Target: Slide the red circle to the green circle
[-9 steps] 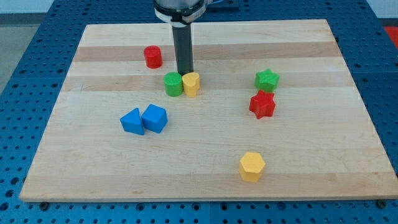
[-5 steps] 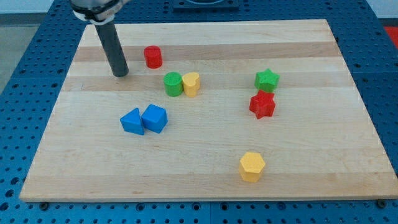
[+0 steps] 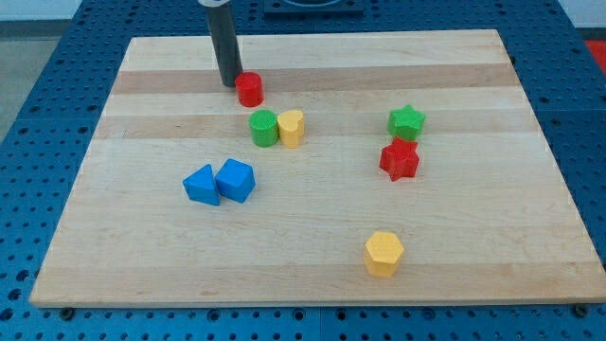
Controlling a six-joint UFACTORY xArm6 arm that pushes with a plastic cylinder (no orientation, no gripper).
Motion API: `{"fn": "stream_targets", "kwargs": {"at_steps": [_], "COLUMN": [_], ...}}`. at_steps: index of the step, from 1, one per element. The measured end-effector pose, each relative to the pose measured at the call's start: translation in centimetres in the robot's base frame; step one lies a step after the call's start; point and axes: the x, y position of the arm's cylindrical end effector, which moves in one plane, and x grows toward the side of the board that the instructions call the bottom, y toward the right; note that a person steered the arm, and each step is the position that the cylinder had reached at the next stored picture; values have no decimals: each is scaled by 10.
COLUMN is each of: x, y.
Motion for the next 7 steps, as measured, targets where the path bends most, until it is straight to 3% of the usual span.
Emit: {"fn": "stream_targets", "kwargs": {"at_steps": [2,5,7], "x": [-16,49,62], "y": [22,24,24]}}
